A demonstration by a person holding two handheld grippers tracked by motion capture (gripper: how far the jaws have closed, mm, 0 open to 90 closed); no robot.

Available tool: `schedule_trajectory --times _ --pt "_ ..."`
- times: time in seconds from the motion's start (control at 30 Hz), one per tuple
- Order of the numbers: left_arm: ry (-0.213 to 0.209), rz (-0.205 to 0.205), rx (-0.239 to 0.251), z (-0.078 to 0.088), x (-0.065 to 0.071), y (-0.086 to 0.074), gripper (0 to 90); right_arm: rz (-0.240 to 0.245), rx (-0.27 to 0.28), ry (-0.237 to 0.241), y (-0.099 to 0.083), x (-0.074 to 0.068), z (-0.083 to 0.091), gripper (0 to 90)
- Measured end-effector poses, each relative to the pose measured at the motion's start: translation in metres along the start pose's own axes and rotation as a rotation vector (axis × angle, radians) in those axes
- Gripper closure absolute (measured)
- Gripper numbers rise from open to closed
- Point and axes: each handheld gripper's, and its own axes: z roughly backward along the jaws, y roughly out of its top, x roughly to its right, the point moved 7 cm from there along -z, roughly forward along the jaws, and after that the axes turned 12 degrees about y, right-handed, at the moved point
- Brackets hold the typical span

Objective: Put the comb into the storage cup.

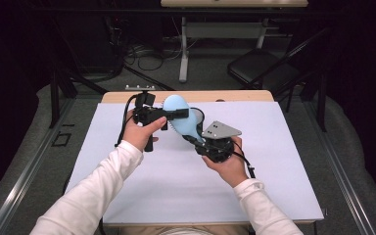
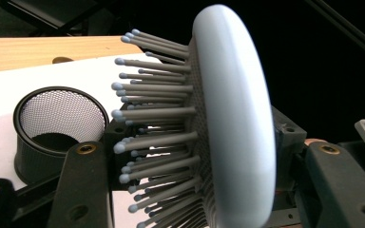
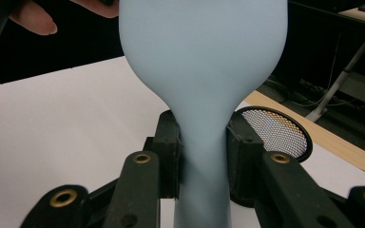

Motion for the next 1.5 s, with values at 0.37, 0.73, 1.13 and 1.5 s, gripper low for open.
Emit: schedule_trajectory --times 0.37,0.73,1.13,1.5 --pt "-0.009 0.044 -0.018 0.0014 0.0002 -0.0007 45.3 0.0 0.0 0.002 -0.0007 -0.0012 -0.0007 69.7" --pt "-0.012 0.076 -0.044 0.0014 -0.0005 -0.0013 46.5 -0.002 -0.003 0.006 -0.0017 -0.0012 -0.0016 69.6" --pt "-0.007 0.117 -0.075 0.0007 -0.0017 -0.0019 47.4 -0.007 -0.006 0.005 -0.0034 -0.0017 -0.003 69.5" --pt "-0.005 0.134 -0.087 -0.0004 -0.0008 -0.0013 48.1 -0.012 -0.004 0.002 -0.004 -0.0012 -0.003 69.4"
